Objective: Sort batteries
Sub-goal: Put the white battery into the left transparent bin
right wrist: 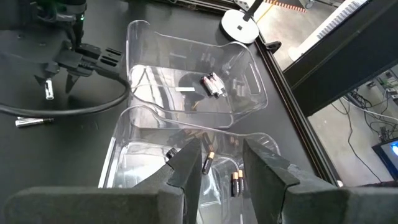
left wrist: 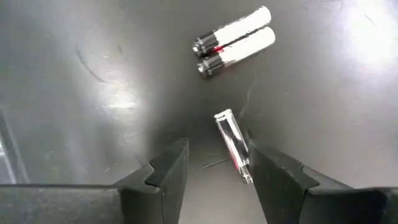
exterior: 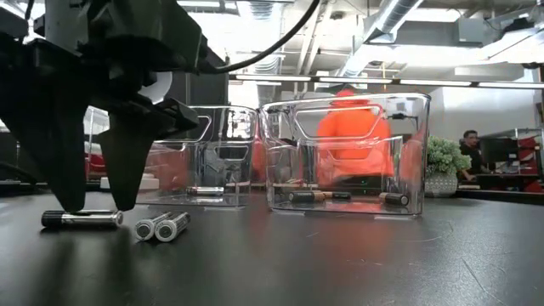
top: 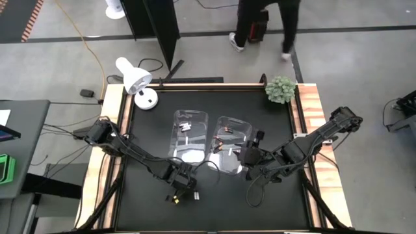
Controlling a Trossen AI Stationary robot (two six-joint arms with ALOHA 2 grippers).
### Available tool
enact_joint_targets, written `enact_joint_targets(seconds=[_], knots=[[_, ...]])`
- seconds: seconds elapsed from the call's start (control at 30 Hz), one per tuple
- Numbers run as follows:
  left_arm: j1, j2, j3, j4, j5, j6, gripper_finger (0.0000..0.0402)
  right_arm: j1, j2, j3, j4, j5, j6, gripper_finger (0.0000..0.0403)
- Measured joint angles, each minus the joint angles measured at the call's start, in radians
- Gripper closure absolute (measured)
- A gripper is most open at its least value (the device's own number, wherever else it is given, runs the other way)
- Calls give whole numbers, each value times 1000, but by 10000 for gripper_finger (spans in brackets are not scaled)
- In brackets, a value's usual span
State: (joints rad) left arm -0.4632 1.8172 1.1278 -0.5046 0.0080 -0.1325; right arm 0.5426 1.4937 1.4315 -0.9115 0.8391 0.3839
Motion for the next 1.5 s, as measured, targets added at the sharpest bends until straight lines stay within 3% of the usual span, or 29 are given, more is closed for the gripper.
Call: enact_joint_targets(seconds=[0.5, 1.03, 1.13, 1.5], knots=[[13, -2, 0, 7, 90, -68, 237, 0, 0, 0, -1, 0, -9, 271], [11, 86, 0, 14, 41, -109, 238, -2, 0, 0, 2, 0, -19, 271], [11, 87, 0, 10, 12, -93, 254, -2, 0, 0, 2, 0, -19, 271], [12, 89, -2, -8, -21, -70, 369, -2, 0, 0, 3, 0, -19, 271]])
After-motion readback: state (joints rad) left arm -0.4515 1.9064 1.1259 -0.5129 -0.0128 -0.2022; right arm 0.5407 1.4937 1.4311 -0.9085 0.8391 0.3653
